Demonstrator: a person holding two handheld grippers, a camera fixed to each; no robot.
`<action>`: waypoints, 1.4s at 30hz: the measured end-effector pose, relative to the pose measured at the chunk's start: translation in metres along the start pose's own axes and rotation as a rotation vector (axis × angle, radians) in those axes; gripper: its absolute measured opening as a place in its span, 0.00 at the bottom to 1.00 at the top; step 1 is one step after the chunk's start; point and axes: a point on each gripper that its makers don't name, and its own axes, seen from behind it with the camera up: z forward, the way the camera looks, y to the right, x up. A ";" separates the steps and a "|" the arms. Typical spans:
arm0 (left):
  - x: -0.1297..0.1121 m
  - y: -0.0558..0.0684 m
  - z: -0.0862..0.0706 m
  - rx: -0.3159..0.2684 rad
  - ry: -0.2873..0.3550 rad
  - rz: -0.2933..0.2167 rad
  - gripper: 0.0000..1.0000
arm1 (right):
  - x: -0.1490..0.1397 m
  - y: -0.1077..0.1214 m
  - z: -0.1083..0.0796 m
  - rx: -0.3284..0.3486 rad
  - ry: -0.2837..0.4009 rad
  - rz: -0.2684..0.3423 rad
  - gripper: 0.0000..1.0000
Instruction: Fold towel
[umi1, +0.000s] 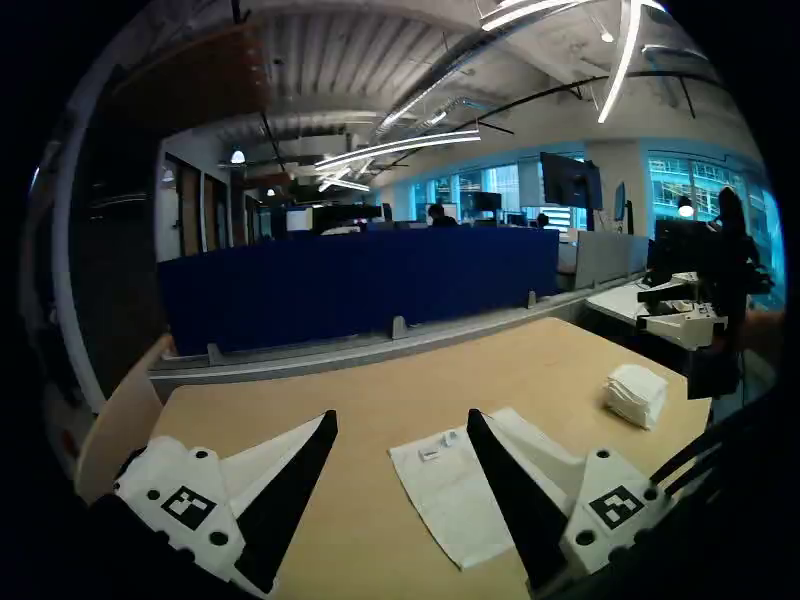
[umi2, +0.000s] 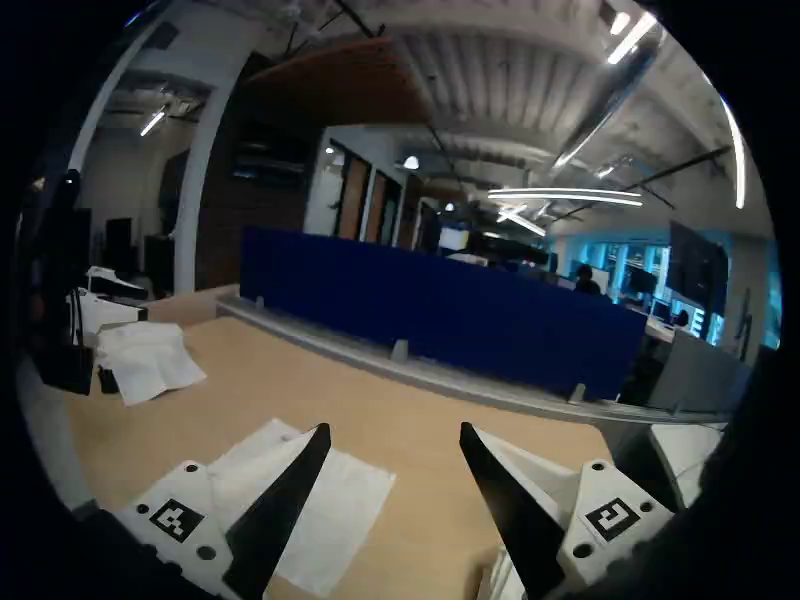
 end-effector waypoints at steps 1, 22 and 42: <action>-0.002 0.002 0.001 -0.012 -0.009 0.005 0.97 | -0.003 -0.004 0.000 0.017 -0.013 -0.008 1.00; -0.088 0.023 0.028 -0.083 -0.162 0.054 0.97 | -0.086 -0.034 0.021 0.112 -0.181 -0.039 1.00; -0.209 0.056 0.045 -0.163 -0.386 0.078 0.97 | -0.204 -0.064 0.026 0.197 -0.382 -0.062 1.00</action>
